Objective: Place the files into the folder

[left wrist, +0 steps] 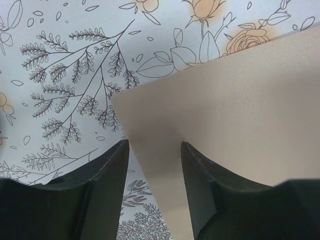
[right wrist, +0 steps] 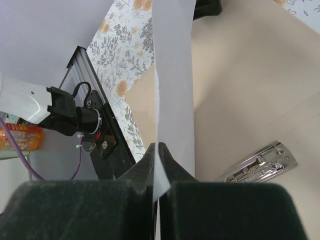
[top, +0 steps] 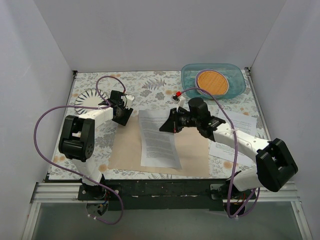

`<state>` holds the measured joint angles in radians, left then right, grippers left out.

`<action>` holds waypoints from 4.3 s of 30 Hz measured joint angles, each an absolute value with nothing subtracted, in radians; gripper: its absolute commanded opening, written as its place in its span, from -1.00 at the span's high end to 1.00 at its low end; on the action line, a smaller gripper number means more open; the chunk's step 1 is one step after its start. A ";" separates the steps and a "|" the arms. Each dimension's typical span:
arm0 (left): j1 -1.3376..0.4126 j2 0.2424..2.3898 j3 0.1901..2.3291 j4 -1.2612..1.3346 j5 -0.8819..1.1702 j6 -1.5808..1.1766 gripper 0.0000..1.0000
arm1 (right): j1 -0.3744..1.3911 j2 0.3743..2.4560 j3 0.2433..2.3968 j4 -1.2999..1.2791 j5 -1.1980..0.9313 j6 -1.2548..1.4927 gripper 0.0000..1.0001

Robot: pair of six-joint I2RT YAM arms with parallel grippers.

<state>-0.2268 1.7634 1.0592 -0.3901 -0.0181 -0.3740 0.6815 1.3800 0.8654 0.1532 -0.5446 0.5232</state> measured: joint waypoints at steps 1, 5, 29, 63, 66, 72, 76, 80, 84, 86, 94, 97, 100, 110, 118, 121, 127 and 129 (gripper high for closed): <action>-0.227 1.763 1.058 -0.389 -0.018 -0.374 0.10 | 0.683 1.381 0.861 0.159 -0.540 0.527 0.97; -0.227 1.760 1.055 -0.386 -0.019 -0.374 0.10 | 0.683 1.396 0.859 0.192 -0.510 0.546 0.97; -0.233 1.750 1.041 -0.384 -0.012 -0.379 0.25 | 0.683 1.647 0.899 0.299 -0.426 0.617 0.97; -0.258 1.720 1.011 -0.411 -0.017 -0.402 0.42 | 0.777 1.742 0.886 0.334 -0.420 0.648 0.97; -0.260 1.720 1.023 -0.442 -0.013 -0.410 0.37 | 0.777 1.743 0.886 0.333 -0.419 0.647 0.97; -0.261 1.720 1.083 -0.598 0.022 -0.427 0.06 | 0.776 1.761 0.889 0.328 -0.408 0.628 0.97; -0.253 1.686 1.129 -0.654 0.032 -0.416 0.05 | 0.775 1.763 0.896 0.307 -0.391 0.613 0.97; -0.221 1.620 1.090 -0.654 0.018 -0.385 0.06 | 0.775 1.771 0.933 0.273 -0.371 0.595 0.94; -0.167 1.597 0.998 -0.645 -0.013 -0.355 0.06 | 0.775 1.776 0.974 0.234 -0.341 0.582 0.88; -0.147 1.598 0.963 -0.646 -0.027 -0.347 0.07 | 0.775 1.778 0.992 0.217 -0.330 0.574 0.88; -0.146 1.620 0.947 -0.605 -0.030 -0.345 0.10 | 0.775 1.791 1.024 0.170 -0.311 0.572 0.72; -0.146 1.628 0.947 -0.592 -0.027 -0.345 0.12 | 0.775 1.792 1.023 0.156 -0.311 0.579 0.60; -0.146 1.627 0.942 -0.582 -0.026 -0.345 0.14 | 0.775 1.792 1.017 0.149 -0.313 0.580 0.49; -0.146 1.604 0.910 -0.538 -0.021 -0.344 0.17 | 0.775 1.791 1.016 0.094 -0.366 0.579 0.42; -0.146 1.592 0.896 -0.523 -0.017 -0.345 0.20 | 0.775 1.760 0.988 0.047 -0.415 0.565 0.37; -0.146 1.592 0.896 -0.523 -0.015 -0.345 0.20 | 0.775 1.740 0.976 0.016 -0.415 0.552 0.37; -0.146 1.592 0.896 -0.524 -0.015 -0.347 0.21 | 0.775 1.697 0.947 -0.024 -0.404 0.538 0.50; -0.146 1.592 0.896 -0.524 -0.014 -0.347 0.23 | 0.775 1.678 0.933 -0.025 -0.401 0.537 0.59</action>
